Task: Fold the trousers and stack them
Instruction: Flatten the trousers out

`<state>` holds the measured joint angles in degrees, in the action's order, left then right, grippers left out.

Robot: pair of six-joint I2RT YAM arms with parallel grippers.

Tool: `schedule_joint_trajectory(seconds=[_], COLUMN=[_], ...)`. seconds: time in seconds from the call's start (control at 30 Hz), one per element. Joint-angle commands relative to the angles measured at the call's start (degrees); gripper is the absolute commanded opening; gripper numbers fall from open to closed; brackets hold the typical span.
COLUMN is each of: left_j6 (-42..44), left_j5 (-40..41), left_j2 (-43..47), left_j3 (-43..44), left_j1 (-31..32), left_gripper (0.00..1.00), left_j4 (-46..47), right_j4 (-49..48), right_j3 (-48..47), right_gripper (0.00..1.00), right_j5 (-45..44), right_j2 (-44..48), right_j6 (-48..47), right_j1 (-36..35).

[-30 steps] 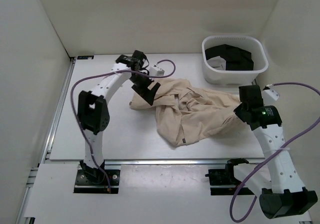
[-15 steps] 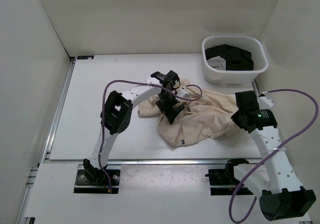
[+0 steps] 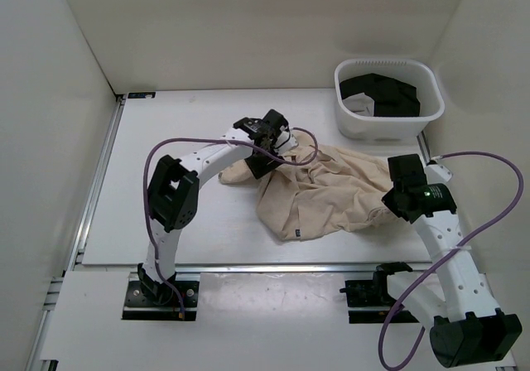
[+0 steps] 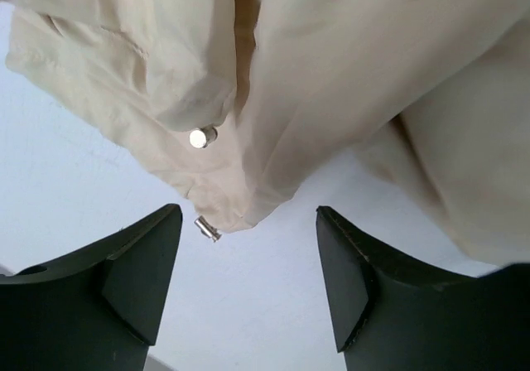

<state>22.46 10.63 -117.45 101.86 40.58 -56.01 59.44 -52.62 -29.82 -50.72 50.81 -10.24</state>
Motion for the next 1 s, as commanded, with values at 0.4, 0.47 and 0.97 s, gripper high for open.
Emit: schedule_joint_trajectory(seconds=[0.4,0.47,0.97], left_j6=[1.89,1.89,11.44], left_j5=[-1.23,-1.23,7.46], left_j2=[-2.33,-4.01,14.4], left_j3=[-9.84,-9.84,-7.04], left_j1=[-9.55,-11.3,-43.61], left_gripper=[0.87,0.66,0.14], left_j4=[3.18,5.46,5.39], right_j4=[-1.26,-2.65,-10.41], right_j3=[0.15,0.68,-24.15], right_gripper=[0.0,0.0,0.0], right_j5=[-1.9,-2.52,22.68], right_j2=[0.62,0.62,-17.83], right_j6=[0.17,0.17,-14.14], right_j1=[-0.04,0.48,28.22])
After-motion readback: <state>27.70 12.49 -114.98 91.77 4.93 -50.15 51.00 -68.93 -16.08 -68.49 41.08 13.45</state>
